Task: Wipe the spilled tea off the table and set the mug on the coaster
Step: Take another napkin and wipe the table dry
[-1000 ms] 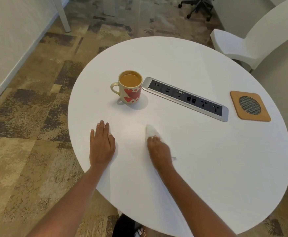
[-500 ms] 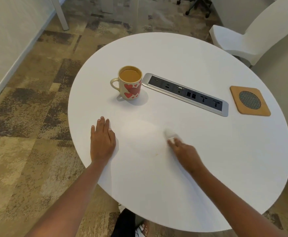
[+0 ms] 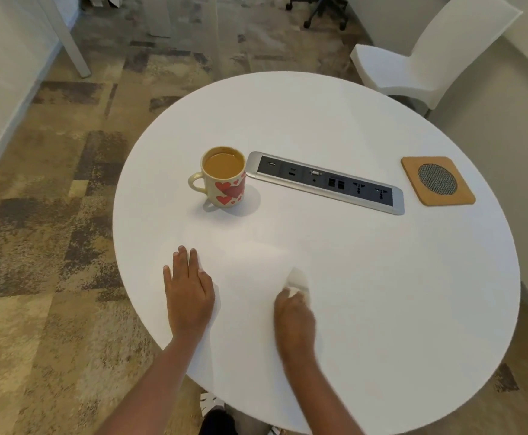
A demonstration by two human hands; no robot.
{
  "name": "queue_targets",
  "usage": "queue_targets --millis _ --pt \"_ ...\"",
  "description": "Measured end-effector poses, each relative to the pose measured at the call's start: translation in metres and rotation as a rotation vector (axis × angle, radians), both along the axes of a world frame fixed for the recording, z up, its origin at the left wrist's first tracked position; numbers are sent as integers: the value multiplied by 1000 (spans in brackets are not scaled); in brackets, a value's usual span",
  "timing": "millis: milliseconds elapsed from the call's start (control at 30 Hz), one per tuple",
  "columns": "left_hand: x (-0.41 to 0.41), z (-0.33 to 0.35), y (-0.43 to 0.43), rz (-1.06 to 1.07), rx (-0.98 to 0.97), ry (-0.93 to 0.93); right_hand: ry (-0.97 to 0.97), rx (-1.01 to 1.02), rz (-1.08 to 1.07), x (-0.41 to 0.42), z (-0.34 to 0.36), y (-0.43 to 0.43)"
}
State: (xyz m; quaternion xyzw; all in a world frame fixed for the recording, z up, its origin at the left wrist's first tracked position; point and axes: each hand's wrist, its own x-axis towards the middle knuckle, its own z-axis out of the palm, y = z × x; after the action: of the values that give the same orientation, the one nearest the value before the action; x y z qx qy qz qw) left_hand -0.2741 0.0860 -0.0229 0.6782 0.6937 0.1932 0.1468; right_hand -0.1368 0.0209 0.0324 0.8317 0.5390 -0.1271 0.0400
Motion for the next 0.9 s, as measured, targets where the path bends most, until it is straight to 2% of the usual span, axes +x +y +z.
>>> queue_targets --millis 67,167,300,400,500,633,767,900 --pt "-1 -1 1 17 -3 -70 19 -103 105 -32 -6 5" --pt "-4 -3 1 49 -11 -186 105 -102 94 -59 10 26" --pt "-7 -3 5 31 -13 -243 560 130 -86 -49 -3 51" --pt "-9 -2 19 -46 -6 -257 655 419 -294 -12 5 56" --pt "-13 -2 37 -116 -6 -247 511 543 -430 42 11 56" --pt "-18 -3 64 -155 0 -254 249 520 -534 106 13 64" --pt "-21 -5 76 -158 -4 -266 258 436 -586 129 -6 75" --pt "-22 -7 76 -173 -7 -250 269 445 -583 103 -26 92"
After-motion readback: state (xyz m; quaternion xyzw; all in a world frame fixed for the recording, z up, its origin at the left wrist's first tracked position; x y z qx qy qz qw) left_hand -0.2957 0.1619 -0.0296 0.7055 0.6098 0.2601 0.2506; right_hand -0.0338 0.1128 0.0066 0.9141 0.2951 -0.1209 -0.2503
